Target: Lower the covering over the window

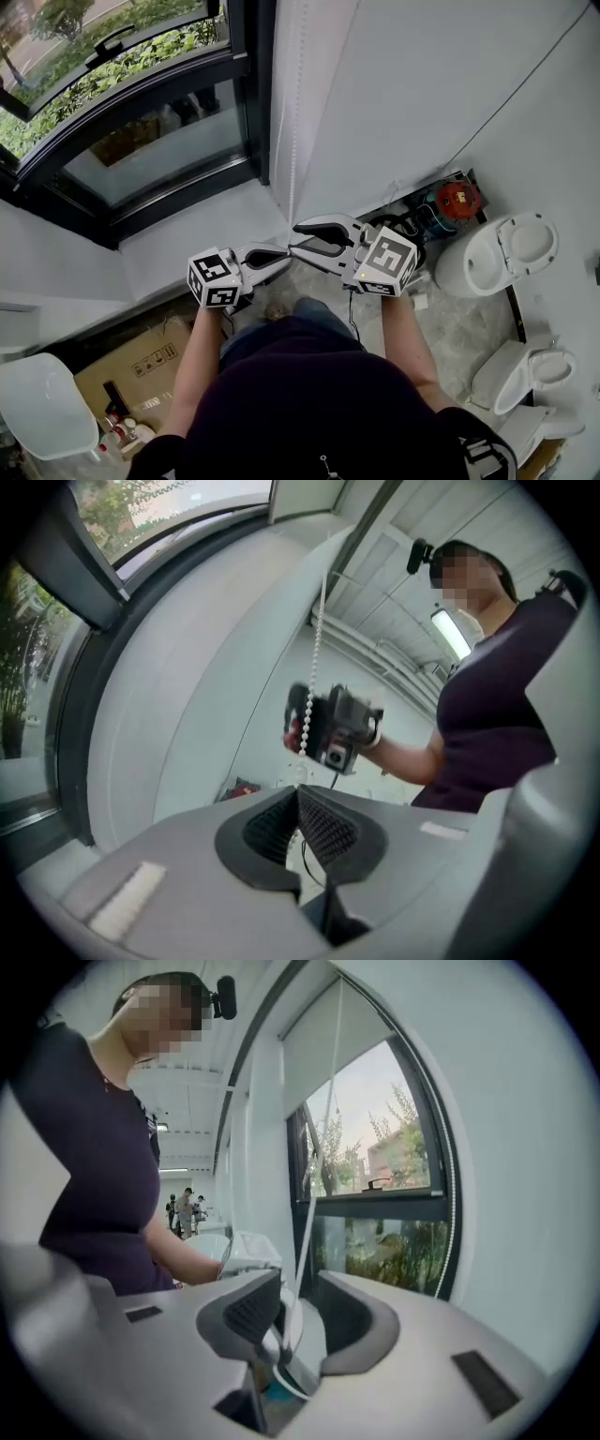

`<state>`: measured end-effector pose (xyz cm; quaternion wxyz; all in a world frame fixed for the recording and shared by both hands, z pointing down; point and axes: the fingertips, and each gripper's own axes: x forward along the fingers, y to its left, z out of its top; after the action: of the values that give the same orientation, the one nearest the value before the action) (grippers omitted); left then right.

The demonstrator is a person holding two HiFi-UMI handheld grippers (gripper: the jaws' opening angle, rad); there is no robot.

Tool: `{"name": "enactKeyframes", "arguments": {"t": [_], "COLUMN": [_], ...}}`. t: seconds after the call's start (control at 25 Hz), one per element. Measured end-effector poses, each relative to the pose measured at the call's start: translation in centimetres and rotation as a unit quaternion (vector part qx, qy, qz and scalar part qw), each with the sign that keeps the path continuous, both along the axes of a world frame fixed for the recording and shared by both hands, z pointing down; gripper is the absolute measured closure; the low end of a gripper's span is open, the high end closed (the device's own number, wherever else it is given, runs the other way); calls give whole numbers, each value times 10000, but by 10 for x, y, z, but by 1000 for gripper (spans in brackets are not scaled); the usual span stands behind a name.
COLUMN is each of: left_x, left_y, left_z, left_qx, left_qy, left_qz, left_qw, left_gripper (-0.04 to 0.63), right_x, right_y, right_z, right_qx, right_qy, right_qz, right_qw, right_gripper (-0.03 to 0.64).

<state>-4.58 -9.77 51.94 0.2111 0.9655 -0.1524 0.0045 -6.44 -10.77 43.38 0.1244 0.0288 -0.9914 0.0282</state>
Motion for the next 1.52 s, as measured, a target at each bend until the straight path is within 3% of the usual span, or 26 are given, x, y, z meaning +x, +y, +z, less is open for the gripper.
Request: {"name": "enactKeyframes", "arguments": {"t": [0.08, 0.2, 0.52, 0.64, 0.8, 0.92, 1.08, 1.24, 1.36, 1.52], "left_x": [3, 0, -8, -10, -9, -11, -8, -6, -2, 5], "left_y": [8, 14, 14, 13, 14, 15, 13, 13, 9, -1], "left_z": [18, 25, 24, 23, 22, 21, 38, 50, 59, 41], "left_qx": [-184, -423, -415, -369, -319, -278, -332, -431, -451, -365], "left_qy": [-101, 260, 407, 465, 664, 885, 372, 211, 56, 167], "left_qz": [21, -142, -331, -414, -618, -707, -572, -761, -831, -903], "left_qw": [9998, 9987, 9978, 9974, 9954, 9932, 9971, 9959, 9955, 9951], "left_gripper": [584, 584, 584, 584, 583, 583, 583, 583, 581, 581], "right_x": [-9, -19, -28, -32, -28, -26, -26, -22, -21, -9], "right_y": [0, 0, -6, -8, -7, -13, -17, -20, -23, -30], "right_z": [-15, -31, -83, -84, -81, -79, -45, -33, -12, -4], "right_qx": [134, 269, 413, 166, -451, -517, -258, -541, -386, -683], "right_qy": [-164, -301, -715, -720, -892, -1011, -284, -523, -81, -207], "right_qz": [29, 29, 259, 265, 233, 306, 274, 295, 186, 153], "right_qw": [9998, 9992, 9962, 9969, 9947, 9931, 9989, 9967, 9990, 9973], "right_gripper": [502, 502, 549, 595, 604, 604, 604, 604, 604, 604]}}
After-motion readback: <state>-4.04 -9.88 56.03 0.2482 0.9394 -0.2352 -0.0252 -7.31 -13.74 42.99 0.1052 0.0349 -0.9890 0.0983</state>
